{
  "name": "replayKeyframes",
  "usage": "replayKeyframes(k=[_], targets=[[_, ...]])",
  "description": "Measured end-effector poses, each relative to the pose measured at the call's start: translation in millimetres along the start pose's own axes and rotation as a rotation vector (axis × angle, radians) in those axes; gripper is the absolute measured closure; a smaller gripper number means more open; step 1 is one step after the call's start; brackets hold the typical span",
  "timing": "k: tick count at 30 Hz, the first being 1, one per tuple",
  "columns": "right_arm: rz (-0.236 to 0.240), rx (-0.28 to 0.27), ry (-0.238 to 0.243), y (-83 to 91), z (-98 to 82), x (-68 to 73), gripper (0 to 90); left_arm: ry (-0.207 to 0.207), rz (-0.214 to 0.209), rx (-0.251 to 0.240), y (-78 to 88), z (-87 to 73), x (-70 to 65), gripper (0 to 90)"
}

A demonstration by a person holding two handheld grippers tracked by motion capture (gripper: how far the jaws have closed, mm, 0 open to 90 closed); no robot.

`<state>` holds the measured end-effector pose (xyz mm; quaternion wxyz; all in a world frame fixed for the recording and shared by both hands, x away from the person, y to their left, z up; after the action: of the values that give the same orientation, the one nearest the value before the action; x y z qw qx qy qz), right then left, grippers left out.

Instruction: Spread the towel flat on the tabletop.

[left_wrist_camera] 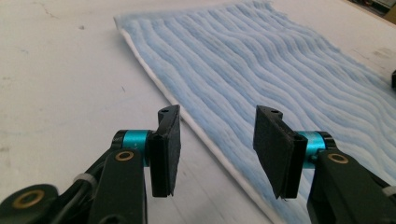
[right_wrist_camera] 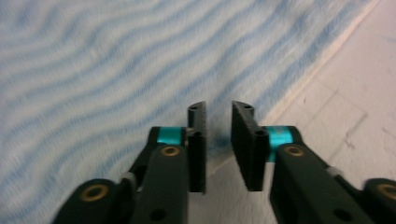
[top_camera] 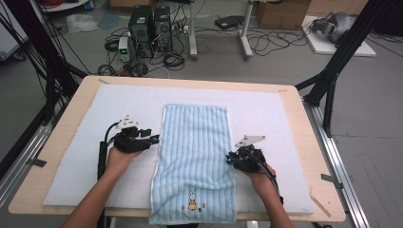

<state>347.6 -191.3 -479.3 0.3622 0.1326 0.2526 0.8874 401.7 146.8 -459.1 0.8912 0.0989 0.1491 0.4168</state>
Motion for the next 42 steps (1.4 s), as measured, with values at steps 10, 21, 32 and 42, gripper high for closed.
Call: replayKeyframes(k=[10,21,32,42], targets=[[-0.012,-0.124,-0.038,3.0,11.0,-11.0,57.6,0.065,0.117,0.021,-57.4,17.2,45.5,51.4],[-0.032,-0.146,-0.058,9.5,9.5,-14.4,47.5,-0.064,0.135,0.114,-114.6,17.2,48.4,55.6],[-0.036,-0.163,-0.054,10.9,11.8,-12.6,47.4,-0.06,0.225,0.095,-129.0,32.6,75.0,86.9],[-0.101,-0.183,-0.086,-7.7,31.7,-44.5,46.6,0.038,0.187,0.091,-112.5,31.4,75.5,48.3]])
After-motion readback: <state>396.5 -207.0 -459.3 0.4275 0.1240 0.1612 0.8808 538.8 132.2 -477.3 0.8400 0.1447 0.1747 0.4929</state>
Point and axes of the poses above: each handheld gripper's, and its own axes: y roughly backward along the jaws, z roughly out of its top, x roughly to its left, the point moved 6 cm from there along -y, roughly forward along the jaws, and after that the axes turned 12 degrees about -x, right-handed, at the moved point
